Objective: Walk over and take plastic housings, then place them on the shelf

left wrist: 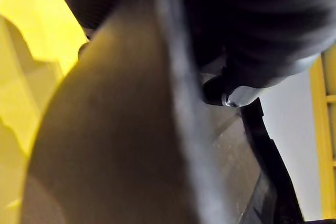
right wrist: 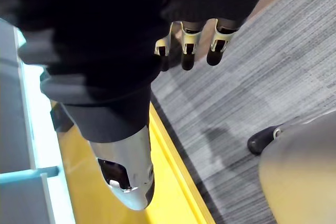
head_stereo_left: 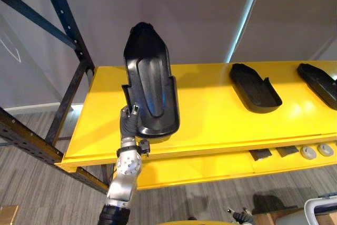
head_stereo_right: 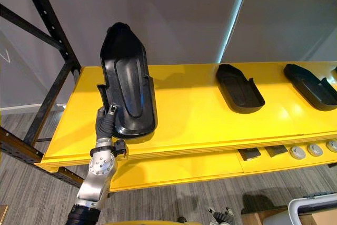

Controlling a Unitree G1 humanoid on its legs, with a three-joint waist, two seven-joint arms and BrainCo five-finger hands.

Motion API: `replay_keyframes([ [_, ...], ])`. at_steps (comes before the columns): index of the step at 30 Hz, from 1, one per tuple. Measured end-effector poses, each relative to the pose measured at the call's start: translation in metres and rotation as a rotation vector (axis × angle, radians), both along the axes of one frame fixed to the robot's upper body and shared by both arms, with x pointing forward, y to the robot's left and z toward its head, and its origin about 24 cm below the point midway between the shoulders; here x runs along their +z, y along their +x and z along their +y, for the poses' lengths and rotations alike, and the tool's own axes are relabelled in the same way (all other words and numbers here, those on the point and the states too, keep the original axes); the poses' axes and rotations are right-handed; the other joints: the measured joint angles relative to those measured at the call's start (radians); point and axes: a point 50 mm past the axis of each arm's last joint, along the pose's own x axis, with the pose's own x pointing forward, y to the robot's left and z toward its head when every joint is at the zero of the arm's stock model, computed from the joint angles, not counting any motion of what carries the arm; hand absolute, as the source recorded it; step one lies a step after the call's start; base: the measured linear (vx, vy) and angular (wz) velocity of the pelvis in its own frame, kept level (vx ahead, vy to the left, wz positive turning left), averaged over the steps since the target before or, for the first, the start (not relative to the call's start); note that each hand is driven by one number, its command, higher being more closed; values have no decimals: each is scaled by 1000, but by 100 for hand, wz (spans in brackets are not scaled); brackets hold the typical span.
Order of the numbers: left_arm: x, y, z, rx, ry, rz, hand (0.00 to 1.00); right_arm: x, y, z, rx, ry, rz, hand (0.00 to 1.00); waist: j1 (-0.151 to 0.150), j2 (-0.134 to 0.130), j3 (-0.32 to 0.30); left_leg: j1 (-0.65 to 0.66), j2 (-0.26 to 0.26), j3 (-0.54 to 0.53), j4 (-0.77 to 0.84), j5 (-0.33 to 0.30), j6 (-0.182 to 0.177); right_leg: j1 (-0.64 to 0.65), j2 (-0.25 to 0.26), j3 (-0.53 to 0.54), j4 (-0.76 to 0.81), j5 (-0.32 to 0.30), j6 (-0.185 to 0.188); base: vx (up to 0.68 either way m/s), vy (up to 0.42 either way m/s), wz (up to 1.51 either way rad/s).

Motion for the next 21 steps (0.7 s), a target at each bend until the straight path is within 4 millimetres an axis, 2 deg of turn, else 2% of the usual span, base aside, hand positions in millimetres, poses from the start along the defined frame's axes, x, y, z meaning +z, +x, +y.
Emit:
replay_keyframes([
  [4, -13, 17, 19, 46, 51, 103, 100, -2, 0, -3, -3, 3, 16, 0, -4, 0, 0, 1, -4, 0, -36, 28, -1, -2, 5, 10, -36, 36, -4, -58, -17, -6],
  [9, -21, 22, 28, 87, 65, 155, 100, -1, -1, -6, 4, 5, 12, 0, -8, 3, 2, -2, -25, -31, -71, 47, -5, -19, 1, 27, -56, 58, -5, -97, -7, -9],
  [12, -20, 27, 33, 118, 79, 166, 100, -1, -1, -7, -5, 5, 12, 0, -10, -1, 5, -2, -42, -55, -106, 59, -10, -31, 0, 41, -70, 70, 7, -69, 7, -11],
  [13, -19, 28, 35, 127, 78, 167, 0, -1, -1, -7, -5, 4, 12, 0, -10, -2, 5, -2, -43, -55, -107, 59, -10, -33, 0, 46, -72, 71, 8, -62, 13, -20],
  [16, -18, 32, 40, 169, 72, 167, 0, -1, -2, -7, -7, 4, 12, 0, -16, -3, 6, -2, -49, -56, -110, 59, -10, -33, -3, 54, -83, 78, 15, -19, 9, -8],
  [17, -17, 32, 43, 185, 69, 163, 0, -1, -2, -8, -10, 3, 11, 0, -28, -4, 7, 1, -51, -58, -114, 60, -9, -32, -4, 55, -84, 78, 15, 0, 0, 0],
  [21, -9, 38, 47, 217, 70, 134, 0, -3, -5, -8, -23, 8, 24, 0, -32, -15, 14, 7, -57, -59, -129, 66, -4, -25, -6, 56, -97, 80, 17, 43, 20, 0],
])
